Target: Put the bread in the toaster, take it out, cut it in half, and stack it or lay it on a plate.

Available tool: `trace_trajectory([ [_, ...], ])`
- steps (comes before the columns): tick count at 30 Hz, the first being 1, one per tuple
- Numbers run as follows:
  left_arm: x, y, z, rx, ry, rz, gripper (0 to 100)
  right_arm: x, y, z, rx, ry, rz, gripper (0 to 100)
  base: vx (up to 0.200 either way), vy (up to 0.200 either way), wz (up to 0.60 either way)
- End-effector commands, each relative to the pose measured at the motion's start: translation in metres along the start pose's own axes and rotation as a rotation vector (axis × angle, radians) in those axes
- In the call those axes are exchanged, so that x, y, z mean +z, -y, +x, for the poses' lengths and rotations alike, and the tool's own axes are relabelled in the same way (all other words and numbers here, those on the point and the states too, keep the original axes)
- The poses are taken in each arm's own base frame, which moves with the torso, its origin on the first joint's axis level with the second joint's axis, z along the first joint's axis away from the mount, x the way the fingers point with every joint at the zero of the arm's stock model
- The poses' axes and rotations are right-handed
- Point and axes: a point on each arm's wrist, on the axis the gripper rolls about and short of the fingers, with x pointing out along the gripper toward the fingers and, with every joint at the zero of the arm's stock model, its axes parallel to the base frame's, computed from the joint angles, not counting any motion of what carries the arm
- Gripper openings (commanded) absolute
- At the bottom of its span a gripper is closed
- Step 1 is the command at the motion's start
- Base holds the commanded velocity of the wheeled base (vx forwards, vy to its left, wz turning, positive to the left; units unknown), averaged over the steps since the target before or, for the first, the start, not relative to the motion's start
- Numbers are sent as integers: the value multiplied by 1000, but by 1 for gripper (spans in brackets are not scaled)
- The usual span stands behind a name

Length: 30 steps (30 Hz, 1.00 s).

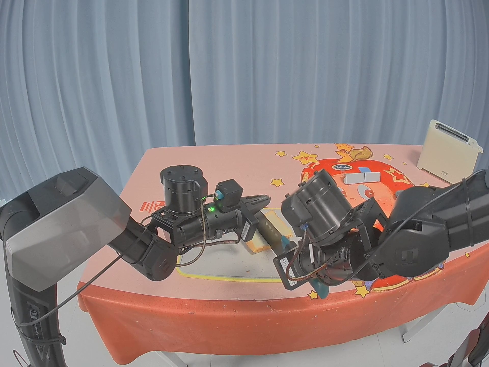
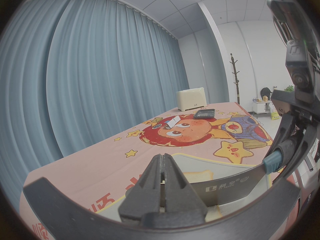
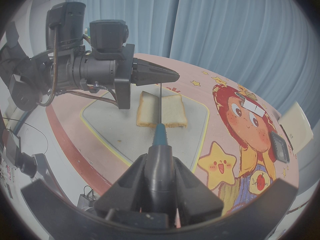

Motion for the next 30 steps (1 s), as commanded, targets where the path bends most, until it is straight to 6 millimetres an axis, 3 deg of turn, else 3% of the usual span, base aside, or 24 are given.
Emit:
trace_trajectory([
  [1, -7, -1, 1, -1, -20, -8, 0, 5, 3, -4, 1, 20, 13, 0, 0, 0, 0],
  [10, -15, 0, 3, -2, -35, -14, 0, 3, 6, -3, -6, 11, 17, 0, 0, 0, 0],
  [19, 3, -2, -3, 6, 2, -3, 0, -9, 5, 6, -21, -36, 1, 0, 0, 0, 0],
  [30, -10, -11, -5, 28, -29, -20, 0, 10, 8, -7, -10, 44, 36, 0, 0, 0, 0],
])
